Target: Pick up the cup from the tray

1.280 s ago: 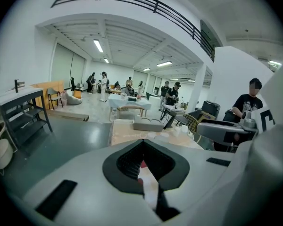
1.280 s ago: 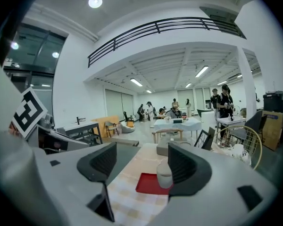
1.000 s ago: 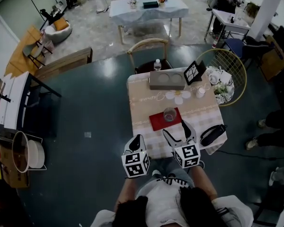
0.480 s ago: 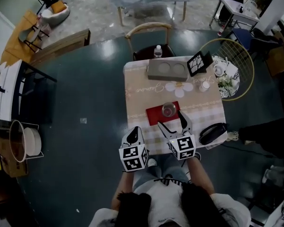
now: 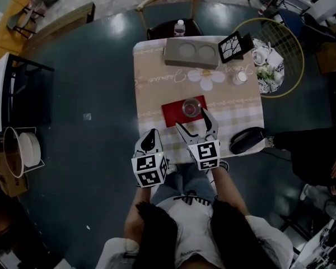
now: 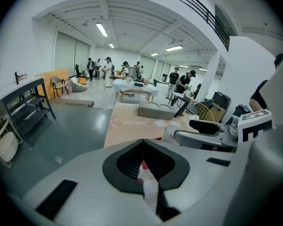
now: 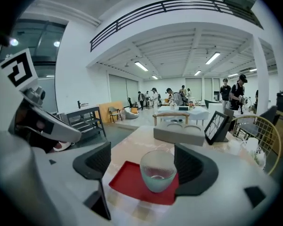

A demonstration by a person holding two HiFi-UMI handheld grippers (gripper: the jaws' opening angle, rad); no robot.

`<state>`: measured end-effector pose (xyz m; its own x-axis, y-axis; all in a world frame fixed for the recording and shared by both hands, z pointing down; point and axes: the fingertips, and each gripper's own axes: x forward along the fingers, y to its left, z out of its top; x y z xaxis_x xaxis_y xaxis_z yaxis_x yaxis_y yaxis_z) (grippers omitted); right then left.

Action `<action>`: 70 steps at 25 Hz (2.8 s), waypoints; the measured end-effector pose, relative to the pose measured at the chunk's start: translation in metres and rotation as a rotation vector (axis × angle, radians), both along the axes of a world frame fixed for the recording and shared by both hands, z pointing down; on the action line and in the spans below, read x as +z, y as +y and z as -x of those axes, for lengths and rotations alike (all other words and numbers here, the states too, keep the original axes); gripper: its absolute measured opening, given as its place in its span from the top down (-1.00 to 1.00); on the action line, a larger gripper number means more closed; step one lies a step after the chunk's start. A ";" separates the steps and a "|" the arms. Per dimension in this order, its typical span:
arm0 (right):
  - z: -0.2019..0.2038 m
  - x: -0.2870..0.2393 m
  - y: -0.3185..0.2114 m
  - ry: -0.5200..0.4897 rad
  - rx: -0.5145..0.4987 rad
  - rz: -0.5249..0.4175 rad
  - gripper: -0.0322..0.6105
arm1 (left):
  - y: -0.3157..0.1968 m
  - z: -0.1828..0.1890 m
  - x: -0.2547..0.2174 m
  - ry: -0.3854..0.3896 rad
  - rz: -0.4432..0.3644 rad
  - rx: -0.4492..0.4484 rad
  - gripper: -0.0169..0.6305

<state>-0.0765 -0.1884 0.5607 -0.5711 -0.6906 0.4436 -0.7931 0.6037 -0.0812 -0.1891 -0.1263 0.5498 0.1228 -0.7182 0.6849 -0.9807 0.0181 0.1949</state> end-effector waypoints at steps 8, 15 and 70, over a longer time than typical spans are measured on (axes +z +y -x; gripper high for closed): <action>-0.010 0.032 -0.024 0.021 0.050 0.000 -0.37 | -0.008 -0.007 0.030 -0.020 0.069 0.032 0.92; -0.007 0.062 -0.039 0.039 0.026 0.050 -0.38 | -0.017 -0.011 0.047 -0.033 0.103 0.048 0.92; -0.156 0.050 -0.045 0.028 0.239 0.117 -0.35 | -0.065 -0.125 0.032 -0.063 0.072 0.296 0.92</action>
